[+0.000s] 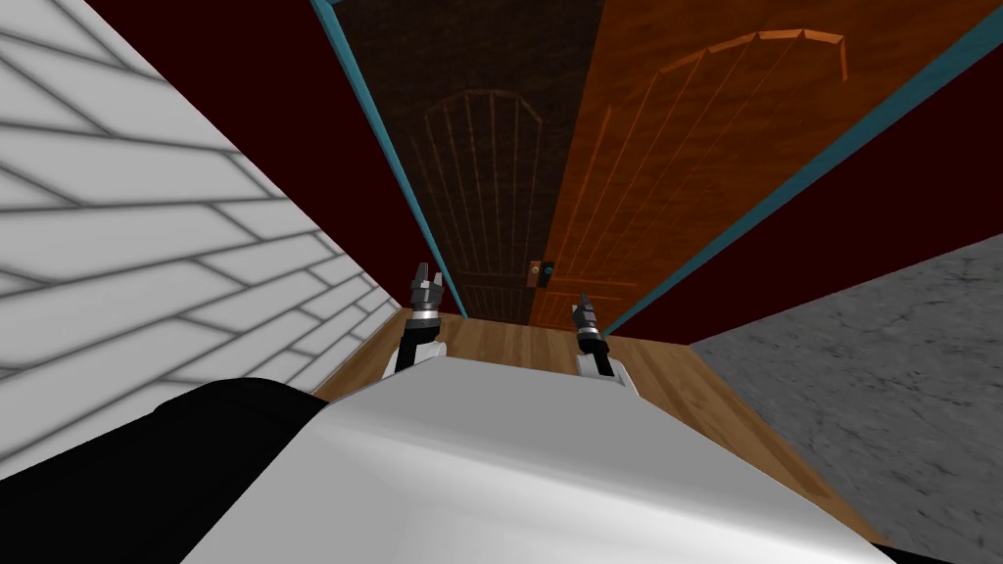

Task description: Pull the door open

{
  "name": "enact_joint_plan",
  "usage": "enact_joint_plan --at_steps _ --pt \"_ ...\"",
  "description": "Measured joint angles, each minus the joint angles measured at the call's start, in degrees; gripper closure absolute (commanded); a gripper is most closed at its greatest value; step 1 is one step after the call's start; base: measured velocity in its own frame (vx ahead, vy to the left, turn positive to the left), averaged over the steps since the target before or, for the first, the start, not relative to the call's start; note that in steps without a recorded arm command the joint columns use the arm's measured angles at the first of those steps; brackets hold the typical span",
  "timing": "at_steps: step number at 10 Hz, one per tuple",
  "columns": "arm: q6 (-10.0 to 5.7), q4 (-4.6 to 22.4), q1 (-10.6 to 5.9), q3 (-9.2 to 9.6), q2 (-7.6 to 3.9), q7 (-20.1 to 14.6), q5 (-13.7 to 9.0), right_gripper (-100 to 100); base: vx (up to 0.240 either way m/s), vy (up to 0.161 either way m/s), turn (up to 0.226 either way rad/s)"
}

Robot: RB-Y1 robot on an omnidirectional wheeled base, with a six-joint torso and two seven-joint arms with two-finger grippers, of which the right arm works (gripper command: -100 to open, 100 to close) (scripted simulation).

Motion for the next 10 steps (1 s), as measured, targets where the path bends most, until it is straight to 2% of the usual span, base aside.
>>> enact_joint_plan --at_steps 1,5,7,10 --pt "0.39 1.5 -0.97 -0.29 0.03 -0.5 0.3 -100 0.143 0.046 0.039" --pt "1.15 5.6 -2.47 -1.0 0.44 -2.4 1.5 -100 0.155 0.027 0.036" --pt "1.53 7.9 -3.55 -1.37 1.01 -3.1 2.2 -100 0.168 0.051 0.038" --pt "2.33 10.2 -4.87 -1.7 1.17 -4.5 2.9 -100 0.143 0.025 0.036"
